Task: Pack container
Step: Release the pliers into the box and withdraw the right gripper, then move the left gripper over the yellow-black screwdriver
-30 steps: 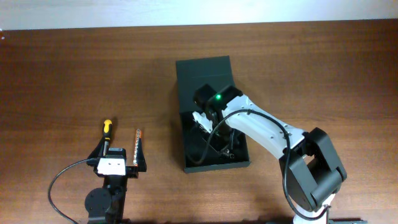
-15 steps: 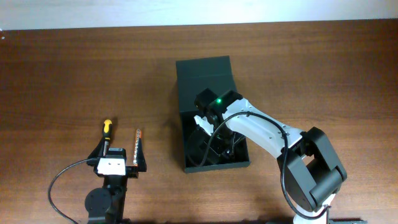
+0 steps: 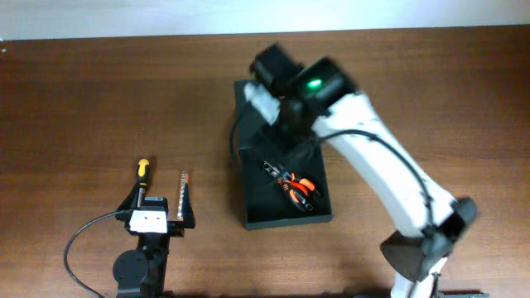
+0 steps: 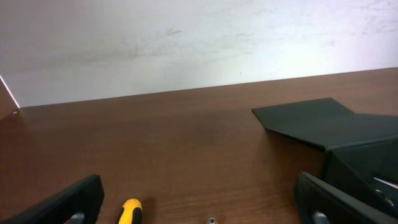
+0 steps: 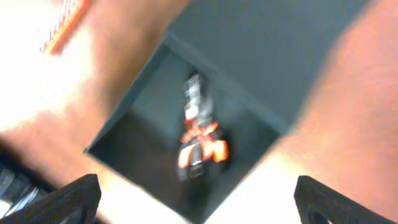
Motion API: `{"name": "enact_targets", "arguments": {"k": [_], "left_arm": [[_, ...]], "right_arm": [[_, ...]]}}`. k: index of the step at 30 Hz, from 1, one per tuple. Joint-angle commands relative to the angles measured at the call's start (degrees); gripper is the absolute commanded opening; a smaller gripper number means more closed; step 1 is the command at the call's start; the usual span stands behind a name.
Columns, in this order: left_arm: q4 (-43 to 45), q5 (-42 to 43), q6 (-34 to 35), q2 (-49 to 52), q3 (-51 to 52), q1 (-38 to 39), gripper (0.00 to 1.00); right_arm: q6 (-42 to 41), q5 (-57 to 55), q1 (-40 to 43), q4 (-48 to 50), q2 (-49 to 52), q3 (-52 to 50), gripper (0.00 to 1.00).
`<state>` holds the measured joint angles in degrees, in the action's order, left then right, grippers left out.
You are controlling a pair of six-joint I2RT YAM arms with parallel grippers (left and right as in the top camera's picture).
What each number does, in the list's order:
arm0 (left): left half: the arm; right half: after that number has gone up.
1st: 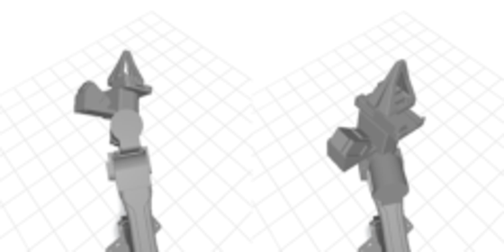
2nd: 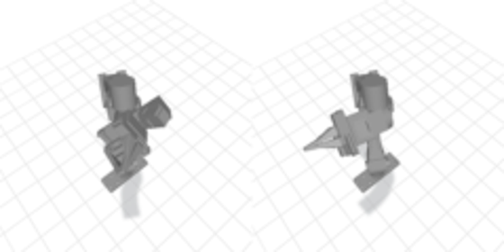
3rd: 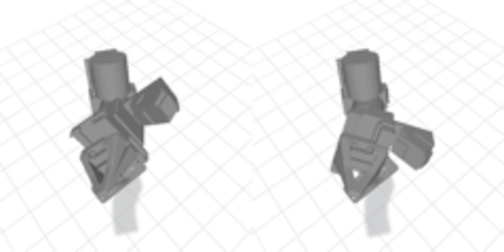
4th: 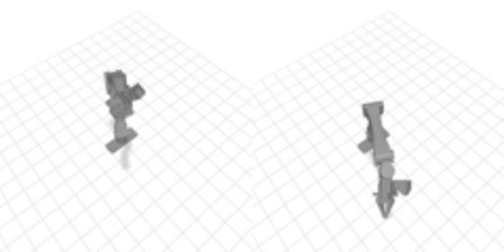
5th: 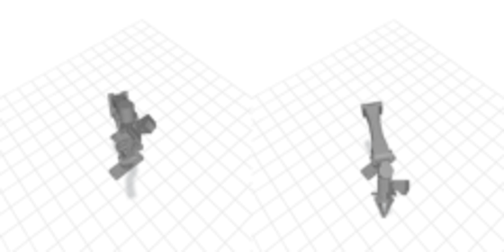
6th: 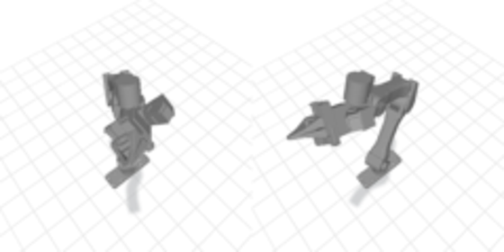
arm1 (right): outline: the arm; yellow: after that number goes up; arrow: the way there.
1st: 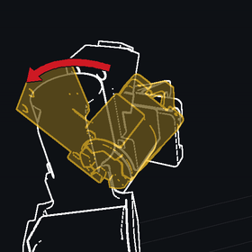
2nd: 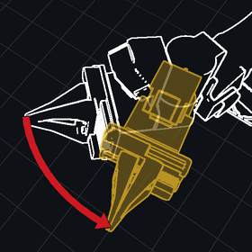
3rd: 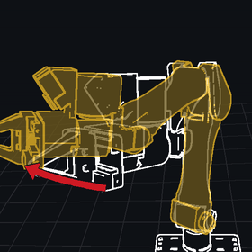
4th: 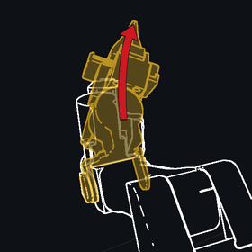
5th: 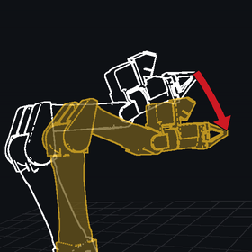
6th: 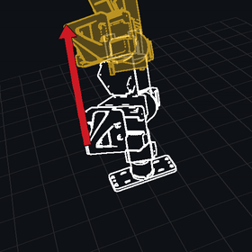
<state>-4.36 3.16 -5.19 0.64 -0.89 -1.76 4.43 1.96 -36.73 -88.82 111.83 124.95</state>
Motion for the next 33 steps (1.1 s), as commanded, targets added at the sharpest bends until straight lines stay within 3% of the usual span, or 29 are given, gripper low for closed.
{"name": "enact_targets", "arguments": {"k": [1,5,17,24,33], "left_arm": [[0.04,0.24,-1.14,-0.24,0.39,-0.33,0.99],[0.02,0.24,-1.14,-0.24,0.39,-0.33,0.99],[0.04,0.24,-1.14,-0.24,0.39,-0.33,0.99],[0.02,0.24,-1.14,-0.24,0.39,-0.33,0.99],[0.07,0.26,-1.11,-0.24,0.39,-0.33,0.99]], "right_arm": [[-3.48,-17.73,4.04,-7.13,-0.96,15.12,0.99],[-4.33,-20.65,11.61,-8.52,-3.26,22.03,0.99],[-8.20,-16.22,46.90,-8.52,-9.57,17.33,0.99],[-12.44,-8.44,65.66,-3.10,-8.57,2.03,0.99],[-12.44,-3.87,68.98,6.36,-8.26,-19.47,0.99]]}}
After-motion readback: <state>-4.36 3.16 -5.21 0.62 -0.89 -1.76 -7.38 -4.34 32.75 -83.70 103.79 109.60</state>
